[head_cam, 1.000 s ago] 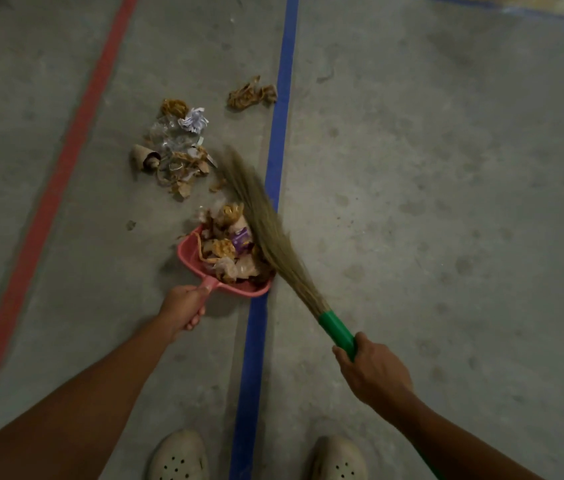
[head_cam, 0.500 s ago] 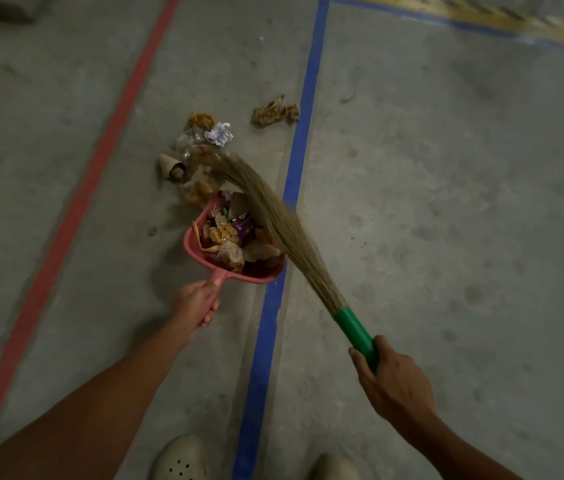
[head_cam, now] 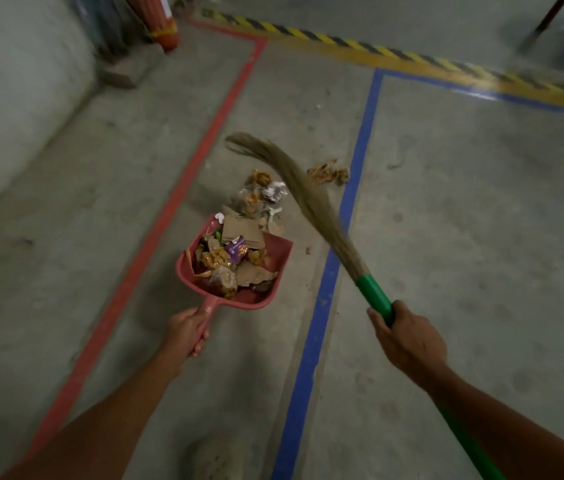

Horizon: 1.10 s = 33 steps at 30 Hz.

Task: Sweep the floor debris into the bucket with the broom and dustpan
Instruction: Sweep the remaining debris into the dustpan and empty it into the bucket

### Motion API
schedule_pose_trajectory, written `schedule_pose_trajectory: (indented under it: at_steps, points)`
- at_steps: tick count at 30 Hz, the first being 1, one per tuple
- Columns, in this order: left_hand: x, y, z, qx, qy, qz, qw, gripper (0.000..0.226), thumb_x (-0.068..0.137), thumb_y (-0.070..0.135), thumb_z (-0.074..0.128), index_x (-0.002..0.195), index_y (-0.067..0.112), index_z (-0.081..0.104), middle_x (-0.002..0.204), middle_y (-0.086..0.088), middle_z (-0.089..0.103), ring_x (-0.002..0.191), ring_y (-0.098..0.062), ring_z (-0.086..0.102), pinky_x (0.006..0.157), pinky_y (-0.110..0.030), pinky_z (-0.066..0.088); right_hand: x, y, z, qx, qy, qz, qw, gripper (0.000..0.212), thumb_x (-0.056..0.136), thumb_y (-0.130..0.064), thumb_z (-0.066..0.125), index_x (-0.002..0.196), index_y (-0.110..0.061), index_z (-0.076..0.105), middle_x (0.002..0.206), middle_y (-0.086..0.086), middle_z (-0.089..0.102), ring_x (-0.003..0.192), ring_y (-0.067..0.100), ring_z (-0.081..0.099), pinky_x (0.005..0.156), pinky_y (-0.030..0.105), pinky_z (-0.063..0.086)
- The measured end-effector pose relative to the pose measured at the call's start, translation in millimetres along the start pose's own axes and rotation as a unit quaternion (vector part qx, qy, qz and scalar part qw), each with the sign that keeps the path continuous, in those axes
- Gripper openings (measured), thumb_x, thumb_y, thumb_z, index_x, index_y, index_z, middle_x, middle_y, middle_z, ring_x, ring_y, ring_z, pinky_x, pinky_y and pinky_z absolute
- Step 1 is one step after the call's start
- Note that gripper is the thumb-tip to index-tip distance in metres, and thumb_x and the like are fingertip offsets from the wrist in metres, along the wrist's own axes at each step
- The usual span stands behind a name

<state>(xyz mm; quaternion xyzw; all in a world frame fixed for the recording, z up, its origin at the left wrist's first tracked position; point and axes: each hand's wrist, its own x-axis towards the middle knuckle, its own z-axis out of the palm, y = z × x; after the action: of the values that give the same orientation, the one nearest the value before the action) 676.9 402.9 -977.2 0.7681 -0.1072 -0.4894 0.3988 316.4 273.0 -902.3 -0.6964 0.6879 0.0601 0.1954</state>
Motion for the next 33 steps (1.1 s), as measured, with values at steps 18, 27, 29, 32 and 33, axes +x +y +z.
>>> schedule_pose_trajectory:
  at_steps: [18, 27, 29, 32, 33]
  points:
    - [138.1, -25.9, -123.9, 0.127, -0.006, -0.06, 0.99, 0.027, 0.101, 0.019, 0.049, 0.081, 0.004, 0.058, 0.056, -0.01, 0.051, 0.033, -0.013, 0.034, 0.037, -0.014, 0.023, 149.4, -119.2, 97.2, -0.044, -0.079, 0.028, 0.995, 0.037, 0.099, -0.054, 0.041, 0.105, -0.018, 0.047, 0.075, -0.001, 0.054, 0.06, 0.012, 0.054, 0.046, 0.024, 0.034]
    - [189.7, -2.4, -84.1, 0.151, -0.011, -0.025, 0.988, 0.028, 0.1, 0.027, 0.051, 0.087, 0.005, 0.062, 0.057, -0.009, 0.052, 0.032, -0.011, 0.033, 0.037, -0.013, 0.023, 158.5, -90.5, 133.6, -0.077, -0.08, -0.018, 0.994, 0.044, 0.098, -0.061, 0.037, 0.109, -0.02, 0.05, 0.075, -0.002, 0.058, 0.059, 0.011, 0.059, 0.044, 0.024, 0.04]
    - [193.6, -0.4, -72.7, 0.152, -0.007, -0.018, 0.988, 0.03, 0.099, 0.031, 0.054, 0.083, 0.006, 0.061, 0.052, -0.006, 0.052, 0.032, -0.011, 0.034, 0.037, -0.013, 0.024, 152.6, -81.6, 138.8, -0.1, -0.077, -0.036, 0.991, 0.045, 0.098, -0.061, 0.035, 0.111, -0.02, 0.048, 0.073, -0.003, 0.057, 0.056, 0.01, 0.058, 0.042, 0.023, 0.038]
    - [195.7, -1.9, -56.4, 0.154, -0.005, -0.011, 0.988, 0.031, 0.097, 0.032, 0.056, 0.087, 0.004, 0.062, 0.054, -0.008, 0.053, 0.033, -0.013, 0.036, 0.038, -0.016, 0.026, 141.1, -63.7, 146.7, -0.124, -0.087, -0.073, 0.986, 0.044, 0.097, -0.062, 0.033, 0.11, -0.022, 0.047, 0.071, -0.005, 0.056, 0.055, 0.009, 0.057, 0.042, 0.026, 0.043]
    - [195.7, -3.7, -52.5, 0.155, -0.004, -0.012, 0.988, 0.03, 0.098, 0.032, 0.055, 0.088, 0.004, 0.062, 0.055, -0.008, 0.053, 0.033, -0.013, 0.037, 0.039, -0.016, 0.027, 137.6, -57.7, 148.9, -0.129, -0.094, -0.085, 0.983, 0.043, 0.097, -0.063, 0.034, 0.11, -0.024, 0.047, 0.071, -0.005, 0.055, 0.055, 0.009, 0.057, 0.044, 0.027, 0.047]
